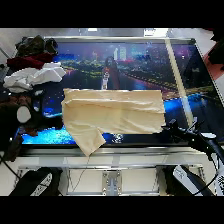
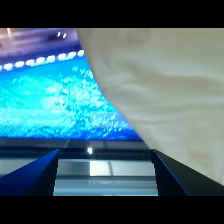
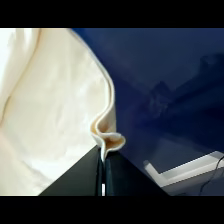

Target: Fold the shirts.

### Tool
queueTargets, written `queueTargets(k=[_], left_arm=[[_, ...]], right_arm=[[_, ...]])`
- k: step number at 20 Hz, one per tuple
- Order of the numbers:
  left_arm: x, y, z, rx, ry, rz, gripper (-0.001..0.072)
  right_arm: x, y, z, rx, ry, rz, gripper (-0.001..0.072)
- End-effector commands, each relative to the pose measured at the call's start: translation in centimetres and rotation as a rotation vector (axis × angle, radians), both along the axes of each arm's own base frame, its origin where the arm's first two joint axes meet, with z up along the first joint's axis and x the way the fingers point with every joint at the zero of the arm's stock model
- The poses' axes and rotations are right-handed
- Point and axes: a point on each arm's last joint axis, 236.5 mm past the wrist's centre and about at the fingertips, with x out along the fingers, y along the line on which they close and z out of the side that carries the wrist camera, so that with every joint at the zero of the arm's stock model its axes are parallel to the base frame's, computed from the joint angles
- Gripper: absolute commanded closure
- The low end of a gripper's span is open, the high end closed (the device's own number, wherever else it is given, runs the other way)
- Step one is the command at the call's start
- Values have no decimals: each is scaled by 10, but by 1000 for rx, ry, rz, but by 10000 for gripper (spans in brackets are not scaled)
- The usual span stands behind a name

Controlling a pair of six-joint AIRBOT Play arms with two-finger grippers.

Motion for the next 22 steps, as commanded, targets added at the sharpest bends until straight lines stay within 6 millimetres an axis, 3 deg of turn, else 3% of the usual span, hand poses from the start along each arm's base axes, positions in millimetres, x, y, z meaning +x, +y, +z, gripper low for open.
queueTargets(k=[1,2,5,7,9,12,15,16,22], left_arm=[[-39,3,-31,-67,-26,254,91],[-47,-6,-39,-142,-38,364,130],[-58,-46,-64,-382,15,562,131],[-41,-66,-71,-529,-29,641,130],[-36,-66,-80,-565,-54,687,130],[-48,-67,-97,-556,6,734,129],[-31,-63,-93,-580,-66,753,160],[-29,-65,-93,-590,-64,758,197],[-30,-86,-109,-637,37,725,224]], right_arm=[[-1,13,8,43,-22,38,683],[-1,14,9,48,-23,44,683],[1,15,11,58,-33,35,683],[5,18,16,70,-63,46,682],[10,21,24,92,-97,45,683],[20,21,33,112,-147,20,683],[25,21,39,119,-178,16,683],[25,21,39,120,-179,14,683],[30,20,45,138,-198,-8,682]])
